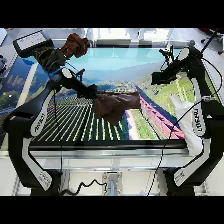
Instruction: Fold the shirts.
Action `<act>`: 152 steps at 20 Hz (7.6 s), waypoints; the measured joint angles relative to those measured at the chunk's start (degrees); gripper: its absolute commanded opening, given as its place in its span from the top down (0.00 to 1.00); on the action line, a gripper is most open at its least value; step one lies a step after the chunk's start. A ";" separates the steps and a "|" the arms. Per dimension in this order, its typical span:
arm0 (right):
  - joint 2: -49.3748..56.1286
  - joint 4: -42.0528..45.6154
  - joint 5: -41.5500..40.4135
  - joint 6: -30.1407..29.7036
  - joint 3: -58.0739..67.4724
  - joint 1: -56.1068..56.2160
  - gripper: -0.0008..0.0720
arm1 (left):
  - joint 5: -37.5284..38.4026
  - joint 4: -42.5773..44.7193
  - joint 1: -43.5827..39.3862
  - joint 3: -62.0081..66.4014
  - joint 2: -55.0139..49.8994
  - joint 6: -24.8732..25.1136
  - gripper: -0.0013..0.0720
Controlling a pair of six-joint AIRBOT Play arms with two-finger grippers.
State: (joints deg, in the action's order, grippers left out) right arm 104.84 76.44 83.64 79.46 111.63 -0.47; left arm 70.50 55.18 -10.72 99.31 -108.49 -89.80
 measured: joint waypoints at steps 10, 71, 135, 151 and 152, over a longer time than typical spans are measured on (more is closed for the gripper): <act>-0.61 0.28 0.79 1.60 0.00 0.00 0.47 | -2.36 8.33 0.00 11.10 -4.26 -3.93 0.97; 5.75 -6.03 -2.10 -28.02 0.20 -13.20 0.41 | 34.23 14.99 3.80 16.94 7.37 -3.19 0.30; 21.99 -31.52 2.34 -12.96 -0.46 0.92 0.94 | 34.16 17.25 3.91 16.87 7.37 -3.17 0.30; 13.40 -16.94 3.26 -24.09 5.16 -5.40 0.94 | 34.14 17.25 3.91 16.76 7.37 -3.19 0.30; 12.09 -18.25 3.69 -26.12 5.38 -5.40 0.94 | 34.14 17.25 3.91 16.72 7.37 -3.19 0.30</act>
State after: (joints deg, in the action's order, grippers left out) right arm 116.92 58.19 87.33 53.34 117.01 -5.87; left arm 104.64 72.42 -6.81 116.03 -101.12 -92.99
